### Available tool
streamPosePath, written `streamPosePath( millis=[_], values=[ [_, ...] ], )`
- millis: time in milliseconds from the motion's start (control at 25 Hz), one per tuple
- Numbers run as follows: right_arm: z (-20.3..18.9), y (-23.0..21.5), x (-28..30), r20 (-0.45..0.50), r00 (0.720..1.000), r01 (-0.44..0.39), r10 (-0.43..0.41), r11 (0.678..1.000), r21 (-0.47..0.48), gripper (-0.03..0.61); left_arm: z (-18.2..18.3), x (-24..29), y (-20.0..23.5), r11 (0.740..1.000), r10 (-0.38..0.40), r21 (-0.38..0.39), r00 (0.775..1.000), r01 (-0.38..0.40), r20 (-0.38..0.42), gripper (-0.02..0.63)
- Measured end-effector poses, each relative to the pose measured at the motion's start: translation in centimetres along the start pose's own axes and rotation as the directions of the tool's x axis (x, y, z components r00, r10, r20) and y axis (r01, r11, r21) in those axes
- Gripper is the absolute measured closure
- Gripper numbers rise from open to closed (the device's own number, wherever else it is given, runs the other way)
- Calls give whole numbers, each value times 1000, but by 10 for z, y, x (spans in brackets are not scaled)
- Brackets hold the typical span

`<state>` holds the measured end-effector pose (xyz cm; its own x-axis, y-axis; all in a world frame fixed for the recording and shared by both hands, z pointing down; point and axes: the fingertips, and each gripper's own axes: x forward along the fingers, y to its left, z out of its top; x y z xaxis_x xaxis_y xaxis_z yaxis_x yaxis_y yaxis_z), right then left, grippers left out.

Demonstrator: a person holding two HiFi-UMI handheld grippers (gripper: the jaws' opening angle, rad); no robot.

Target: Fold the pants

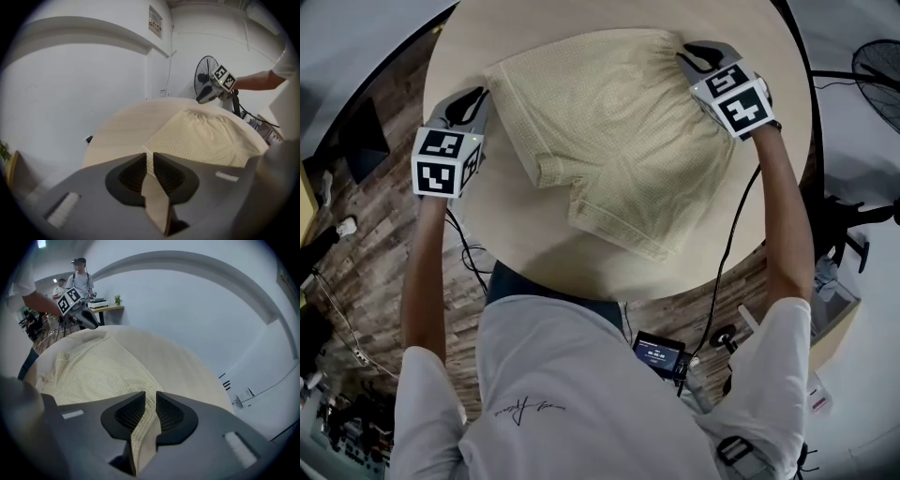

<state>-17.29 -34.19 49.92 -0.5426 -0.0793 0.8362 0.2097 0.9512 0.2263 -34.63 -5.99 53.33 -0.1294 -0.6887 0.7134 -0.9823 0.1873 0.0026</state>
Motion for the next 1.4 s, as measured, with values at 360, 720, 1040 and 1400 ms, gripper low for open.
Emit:
streamPosePath(
  millis=[360, 720, 1040, 1400],
  values=[
    [-6, -10, 26, -13, 991, -131, 130, 983, -130, 500, 5, 27, 21, 999, -29, 41, 998, 31, -59, 482],
    [-10, -13, 45, -113, 979, -190, 171, 964, -185, 466, 0, 54, 35, 985, -28, 160, 982, 59, -188, 474],
    [-9, -12, 58, -150, 968, -227, 201, 958, -177, 448, -11, 61, 34, 976, -83, 178, 971, 124, -224, 476],
    [-21, -5, 76, -259, 935, -300, 242, 928, -219, 403, -13, 64, 29, 981, -83, 157, 975, 116, -204, 500]
  ],
)
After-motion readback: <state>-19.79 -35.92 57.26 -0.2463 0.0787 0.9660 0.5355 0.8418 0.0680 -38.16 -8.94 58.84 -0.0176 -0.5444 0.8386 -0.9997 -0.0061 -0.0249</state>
